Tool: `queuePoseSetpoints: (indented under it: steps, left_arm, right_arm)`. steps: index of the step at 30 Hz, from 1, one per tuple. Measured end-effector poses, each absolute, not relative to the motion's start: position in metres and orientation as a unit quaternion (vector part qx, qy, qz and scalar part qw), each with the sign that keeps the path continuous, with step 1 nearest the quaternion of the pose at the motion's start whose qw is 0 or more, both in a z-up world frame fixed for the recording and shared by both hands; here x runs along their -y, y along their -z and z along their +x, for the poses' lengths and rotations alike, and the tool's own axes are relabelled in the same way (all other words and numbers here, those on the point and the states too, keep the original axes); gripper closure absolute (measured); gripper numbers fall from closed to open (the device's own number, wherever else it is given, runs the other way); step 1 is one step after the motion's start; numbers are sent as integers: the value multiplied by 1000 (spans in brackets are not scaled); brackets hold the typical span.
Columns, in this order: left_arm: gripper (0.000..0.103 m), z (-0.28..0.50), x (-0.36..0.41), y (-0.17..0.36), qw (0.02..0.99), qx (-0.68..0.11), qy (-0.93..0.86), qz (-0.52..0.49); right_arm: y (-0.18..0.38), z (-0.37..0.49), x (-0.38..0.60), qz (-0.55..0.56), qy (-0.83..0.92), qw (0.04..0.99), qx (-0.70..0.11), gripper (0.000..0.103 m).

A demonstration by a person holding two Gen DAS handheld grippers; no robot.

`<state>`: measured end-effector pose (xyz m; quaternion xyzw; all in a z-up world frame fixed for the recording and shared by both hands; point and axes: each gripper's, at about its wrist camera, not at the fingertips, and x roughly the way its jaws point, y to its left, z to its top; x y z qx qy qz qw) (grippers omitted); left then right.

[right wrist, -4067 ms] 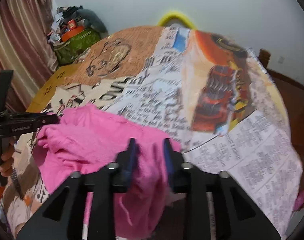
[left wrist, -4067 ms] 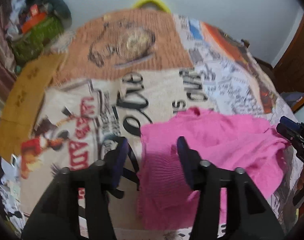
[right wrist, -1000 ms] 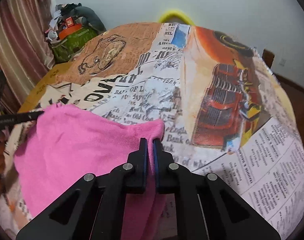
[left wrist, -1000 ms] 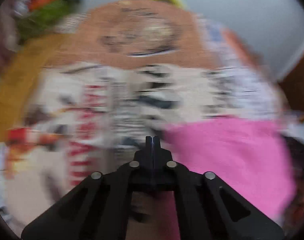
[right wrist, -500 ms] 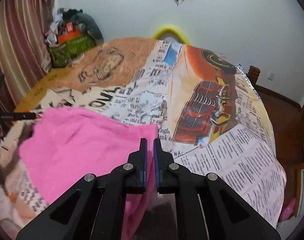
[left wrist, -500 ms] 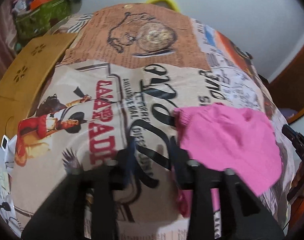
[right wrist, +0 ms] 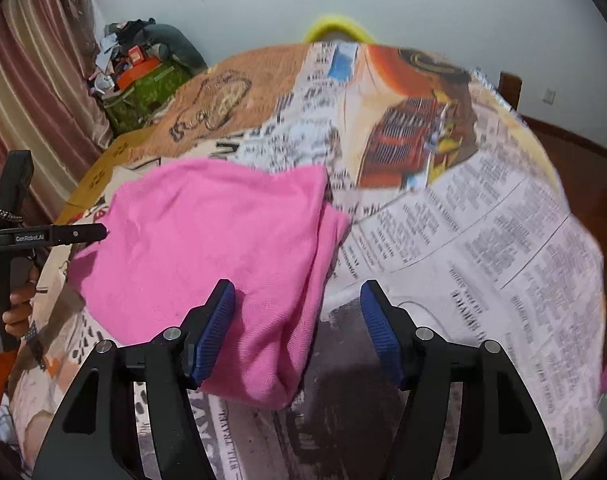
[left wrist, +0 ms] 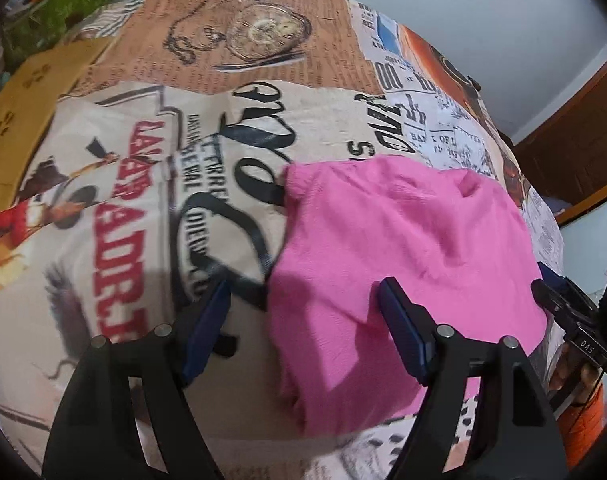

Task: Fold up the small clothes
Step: 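Grasp the cardigan edge with both grippers and lift it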

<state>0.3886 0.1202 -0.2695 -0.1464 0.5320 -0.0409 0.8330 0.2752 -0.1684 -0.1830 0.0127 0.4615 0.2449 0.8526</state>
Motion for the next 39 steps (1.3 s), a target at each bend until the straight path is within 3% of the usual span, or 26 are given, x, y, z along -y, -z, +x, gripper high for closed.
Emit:
queuePoseSetpoints:
  steps: [4,7,10,13,14,17,39]
  left_arm:
    - [27,406,-108,274,835,-531,53,-137]
    - [27,416,-101,276,835,-528,68,-142]
    - [34,420,-95,277,838,-522,72,-142]
    - [59,416,-90,274,844,-512,82,-140]
    - [72,413,-88,273,845,-509,83,-140]
    - [80,405,-83,268,850,-503,81,-134]
    - [84,268,-193,145,903,-400,21,-157]
  right_arm:
    - [183,282,164,33,-261,849,-458,40]
    - [189,289,158,57,-278,839,-464,50]
    - [192,290,155,70,-285,840,-457,58]
    - [195,291,153,93,-298,830,-463,77]
    - [196,291,152,96,-300,827,-465,83]
    - [190,288,147,82,-298,831,-462,90]
    - [80,203,54,-1,-374,851,-370,92]
